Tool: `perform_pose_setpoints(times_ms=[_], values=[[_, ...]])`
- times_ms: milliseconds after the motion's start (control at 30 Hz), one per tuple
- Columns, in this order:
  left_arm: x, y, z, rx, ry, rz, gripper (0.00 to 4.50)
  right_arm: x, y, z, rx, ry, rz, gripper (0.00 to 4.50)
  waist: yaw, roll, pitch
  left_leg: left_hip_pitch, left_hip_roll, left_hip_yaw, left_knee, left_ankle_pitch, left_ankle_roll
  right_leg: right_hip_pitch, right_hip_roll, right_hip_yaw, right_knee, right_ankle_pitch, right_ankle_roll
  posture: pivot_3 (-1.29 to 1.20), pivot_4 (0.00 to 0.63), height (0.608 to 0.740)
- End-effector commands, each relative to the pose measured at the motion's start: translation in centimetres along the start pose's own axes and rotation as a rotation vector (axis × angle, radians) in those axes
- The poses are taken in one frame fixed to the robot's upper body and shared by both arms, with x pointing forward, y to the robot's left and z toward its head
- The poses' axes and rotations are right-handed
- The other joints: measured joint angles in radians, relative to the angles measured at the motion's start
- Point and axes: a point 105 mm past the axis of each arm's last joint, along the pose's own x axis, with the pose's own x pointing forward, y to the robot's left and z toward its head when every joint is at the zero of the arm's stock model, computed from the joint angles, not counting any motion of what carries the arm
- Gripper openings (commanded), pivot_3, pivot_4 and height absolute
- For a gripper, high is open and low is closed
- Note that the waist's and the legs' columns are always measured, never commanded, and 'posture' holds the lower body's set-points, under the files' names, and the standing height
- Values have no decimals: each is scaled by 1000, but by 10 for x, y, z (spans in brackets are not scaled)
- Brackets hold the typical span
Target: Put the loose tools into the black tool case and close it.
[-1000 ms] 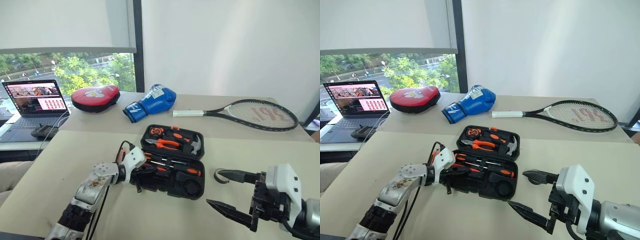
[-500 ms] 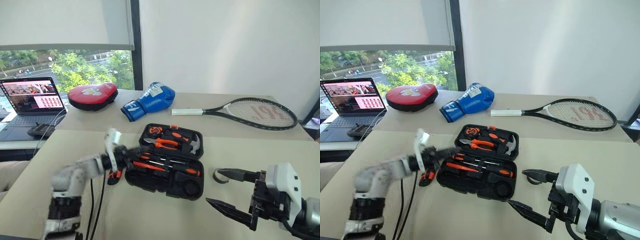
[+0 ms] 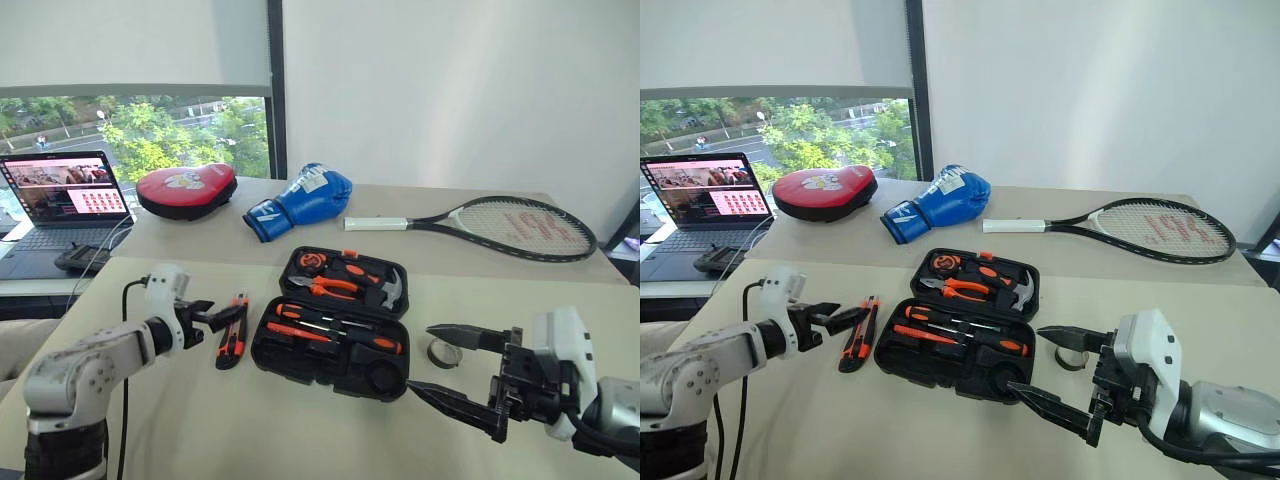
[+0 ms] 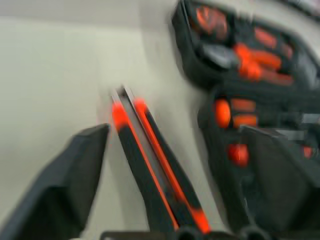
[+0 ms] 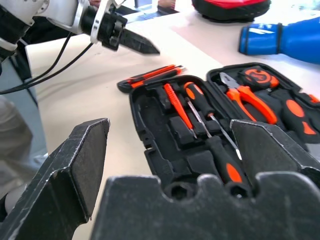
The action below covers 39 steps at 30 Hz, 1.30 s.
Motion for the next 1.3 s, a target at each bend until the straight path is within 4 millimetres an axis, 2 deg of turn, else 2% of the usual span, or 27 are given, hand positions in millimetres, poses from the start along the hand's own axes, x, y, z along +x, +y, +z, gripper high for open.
perform_pose_setpoints(times_ms=[33,133,167,200,233,267,533,667,833,933,1200,1267,1300], values=[[4,-19,19,43,-78,-35,4459,1,-1,4,-51,-6,16,4500,1,0,0,0,0,0,0,0,0,0,0,0,0,0,-1,0,150,740],[15,-24,27,96,-100,-37,4459,2,-1,4,-61,-7,19,4500,-2,0,0,0,0,0,0,1,-1,0,1,0,1,0,-2,0,150,740],[19,-28,29,109,-107,-57,3947,2,-2,4,-66,-6,15,4500,-2,0,0,1,0,0,-1,1,-2,0,2,0,1,0,-2,0,150,740],[23,-33,30,150,-113,-74,3722,2,-2,4,-69,-6,13,4500,-3,0,1,1,0,0,-1,1,-2,0,2,0,1,0,-2,0,150,740],[27,-36,29,177,-117,-89,3269,3,-2,4,-70,-6,12,4500,-3,0,0,1,0,0,-1,1,-2,0,3,0,1,0,-2,0,150,740],[31,-38,26,189,-115,-109,3000,3,-1,4,-73,-5,9,4500,-3,0,0,1,0,0,-1,1,-1,0,4,0,1,0,-2,0,150,740],[51,-34,-3,297,-63,-162,59,-1,3,5,-83,1,-26,4500,-5,0,1,0,0,1,-2,0,0,-1,4,-1,0,-1,-3,0,150,740],[57,-37,-24,354,-28,-197,59,-1,6,6,-83,1,-45,4500,-5,0,1,0,0,1,-2,0,1,-1,2,-1,-1,-1,-4,0,150,740],[54,-37,-60,472,88,-251,59,-4,8,5,-81,11,-63,4500,-5,2,-1,0,0,1,-2,0,1,0,0,0,-1,-1,-4,0,150,740],[52,-36,-73,513,140,-275,59,-5,8,6,-80,12,-64,4500,-5,5,-3,2,0,1,-2,-1,1,1,-1,0,-1,-3,-6,0,150,740],[48,-29,-83,600,213,-275,59,-4,9,4,-71,22,-58,4500,-5,9,-5,6,0,1,-2,-1,2,3,0,0,0,-4,-5,0,150,740],[44,-28,-76,558,173,-264,59,-3,8,3,-71,22,-54,4500,-7,10,-6,6,0,2,-3,-1,2,3,0,0,0,-4,-5,0,150,740],[42,-31,-63,472,99,-261,59,-2,7,3,-70,21,-51,4500,-9,10,-6,6,1,2,-3,-1,2,3,0,0,0,-4,-5,0,150,740]])
